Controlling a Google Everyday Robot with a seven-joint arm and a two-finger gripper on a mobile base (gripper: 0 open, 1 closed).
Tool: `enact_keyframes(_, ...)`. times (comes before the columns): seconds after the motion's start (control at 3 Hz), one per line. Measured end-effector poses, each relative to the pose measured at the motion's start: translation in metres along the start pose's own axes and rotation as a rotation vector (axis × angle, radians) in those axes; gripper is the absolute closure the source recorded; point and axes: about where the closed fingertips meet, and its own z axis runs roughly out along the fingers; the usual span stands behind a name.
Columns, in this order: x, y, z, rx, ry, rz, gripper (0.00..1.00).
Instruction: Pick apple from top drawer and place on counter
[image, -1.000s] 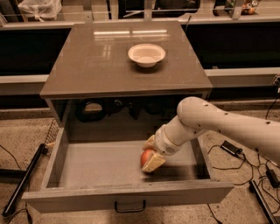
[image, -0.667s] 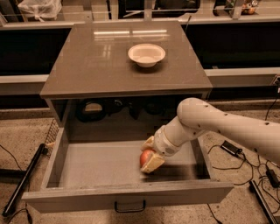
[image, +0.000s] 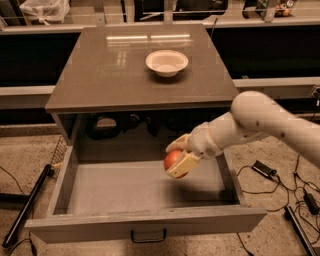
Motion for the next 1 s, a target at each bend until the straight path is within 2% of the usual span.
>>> enact_keyframes(0.33, -0.042, -0.024, -0.066, 0.066, -0.055, -0.003, 1.0)
enact_keyframes(0.67, -0.069, -0.061, -0.112, 0.117, -0.01, -0.005, 1.0)
enact_keyframes(1.0, -0.086, -0.108, -0.134, 0.158, 0.085, 0.018, 1.0)
